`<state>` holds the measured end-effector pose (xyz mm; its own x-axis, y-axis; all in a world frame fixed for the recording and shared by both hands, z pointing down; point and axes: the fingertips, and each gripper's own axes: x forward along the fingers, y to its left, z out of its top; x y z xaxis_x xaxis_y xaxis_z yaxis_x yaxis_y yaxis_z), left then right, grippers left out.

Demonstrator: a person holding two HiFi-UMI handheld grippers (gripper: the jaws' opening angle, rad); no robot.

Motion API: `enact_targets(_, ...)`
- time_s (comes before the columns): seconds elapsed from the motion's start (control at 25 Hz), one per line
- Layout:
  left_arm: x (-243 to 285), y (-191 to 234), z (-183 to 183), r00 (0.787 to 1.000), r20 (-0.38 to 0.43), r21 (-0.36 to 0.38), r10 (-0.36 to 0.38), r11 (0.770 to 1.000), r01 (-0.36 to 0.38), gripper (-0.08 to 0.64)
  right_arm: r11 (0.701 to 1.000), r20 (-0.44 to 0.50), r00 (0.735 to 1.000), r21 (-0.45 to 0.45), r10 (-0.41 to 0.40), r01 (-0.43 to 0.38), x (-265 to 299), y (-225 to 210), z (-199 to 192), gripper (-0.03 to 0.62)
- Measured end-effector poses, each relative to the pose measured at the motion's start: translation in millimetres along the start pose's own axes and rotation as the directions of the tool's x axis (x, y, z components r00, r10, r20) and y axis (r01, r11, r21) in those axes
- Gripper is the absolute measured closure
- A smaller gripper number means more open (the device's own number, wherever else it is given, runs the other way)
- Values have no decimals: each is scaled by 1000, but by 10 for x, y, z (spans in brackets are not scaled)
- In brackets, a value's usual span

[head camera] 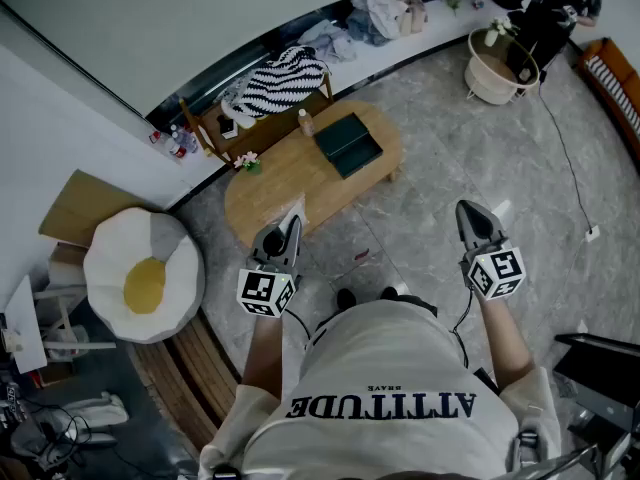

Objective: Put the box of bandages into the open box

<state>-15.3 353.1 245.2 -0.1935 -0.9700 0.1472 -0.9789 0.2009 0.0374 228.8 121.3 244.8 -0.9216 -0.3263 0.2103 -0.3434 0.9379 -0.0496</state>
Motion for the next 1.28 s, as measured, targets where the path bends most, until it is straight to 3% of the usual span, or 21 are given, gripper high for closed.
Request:
enact_targets(0.8, -125, -26, -141, 1000, -10, -19, -3, 1000, 3, 522, 1000, -2, 1000, 9, -12, 12, -137, 105, -20, 572)
enact_targets(1.28, -298, 57, -248, 998, -35, -10, -49, 999, 48, 522, 1000, -36, 999, 18, -22, 23, -198, 414, -156, 571)
